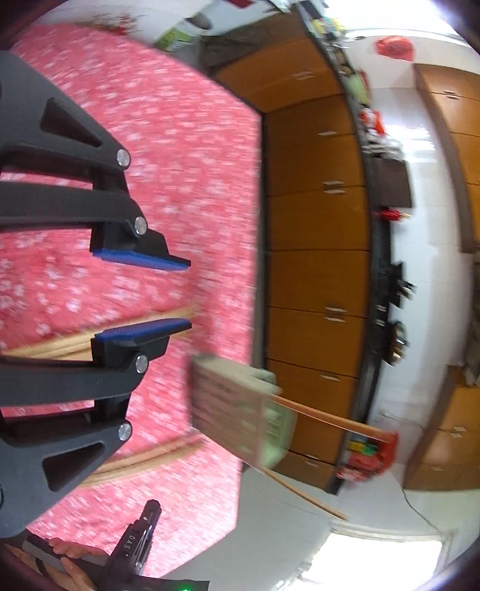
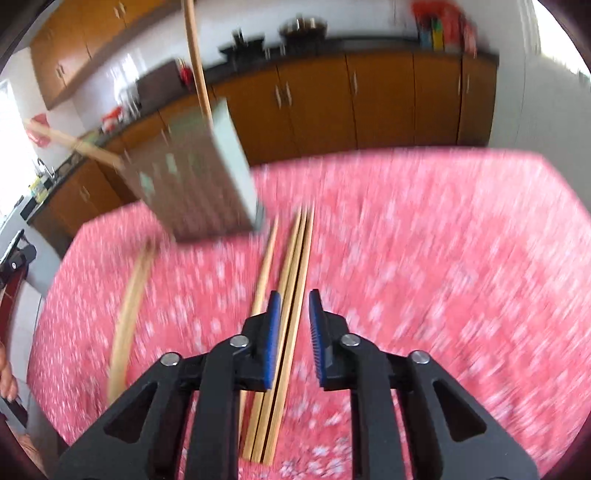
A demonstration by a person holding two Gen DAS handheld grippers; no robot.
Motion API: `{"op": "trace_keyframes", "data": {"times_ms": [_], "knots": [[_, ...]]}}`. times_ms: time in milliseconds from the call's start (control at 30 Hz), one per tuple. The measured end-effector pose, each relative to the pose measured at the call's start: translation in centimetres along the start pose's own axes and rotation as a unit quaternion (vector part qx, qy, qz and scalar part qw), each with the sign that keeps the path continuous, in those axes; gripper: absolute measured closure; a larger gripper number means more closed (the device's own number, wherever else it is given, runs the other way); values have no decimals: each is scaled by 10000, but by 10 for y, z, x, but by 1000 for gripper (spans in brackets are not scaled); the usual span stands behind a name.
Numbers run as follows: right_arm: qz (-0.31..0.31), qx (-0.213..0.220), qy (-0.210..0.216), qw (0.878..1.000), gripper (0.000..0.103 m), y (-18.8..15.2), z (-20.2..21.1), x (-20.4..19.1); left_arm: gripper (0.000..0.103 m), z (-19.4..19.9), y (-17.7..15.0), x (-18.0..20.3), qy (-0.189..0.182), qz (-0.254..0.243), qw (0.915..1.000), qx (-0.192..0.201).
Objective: Organize utensils
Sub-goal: 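Lower the left gripper onto another chopstick and close it while the right gripper grasps one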
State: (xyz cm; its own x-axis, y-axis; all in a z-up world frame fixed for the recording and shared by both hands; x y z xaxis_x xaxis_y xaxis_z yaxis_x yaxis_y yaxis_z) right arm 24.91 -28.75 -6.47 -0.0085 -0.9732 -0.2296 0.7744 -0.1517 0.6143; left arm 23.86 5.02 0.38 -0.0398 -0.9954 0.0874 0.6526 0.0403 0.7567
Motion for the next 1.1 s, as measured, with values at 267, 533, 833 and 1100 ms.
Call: {"op": "trace_keyframes", "data": {"times_ms": [267,533,833,1100], "knots": [[-97,-366,17,9993,89,-34,-32,-8,75,-24,-53,-1,-156,90,9984,-540],[208,-197,-634,9976,95,-36,-40,-12,75,-39,-68,17,-416,30,9955,-848],[61,-129,-705,9974,95,-36,-37,1,88,-56,-88,34,-641,-10,9902,-1239],[84,-118,-701,9974,95,-35,-32,6,93,-63,-90,34,-385,-112,9905,-1318]]}}
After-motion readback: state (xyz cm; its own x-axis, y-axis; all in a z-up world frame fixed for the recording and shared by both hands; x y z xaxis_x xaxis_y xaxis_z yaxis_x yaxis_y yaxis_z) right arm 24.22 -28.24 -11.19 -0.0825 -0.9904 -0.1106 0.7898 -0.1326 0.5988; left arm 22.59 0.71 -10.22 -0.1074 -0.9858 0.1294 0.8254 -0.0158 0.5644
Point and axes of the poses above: each gripper's, at about its wrist camera, not at the fingertips, and z roughly against the way its jaws point, x to its right, y to its top, the point moved 2 cm from there along -z, roughly the way its jaws point, and after that the axes turned 1 degree about -y, right-handed, at the moved point
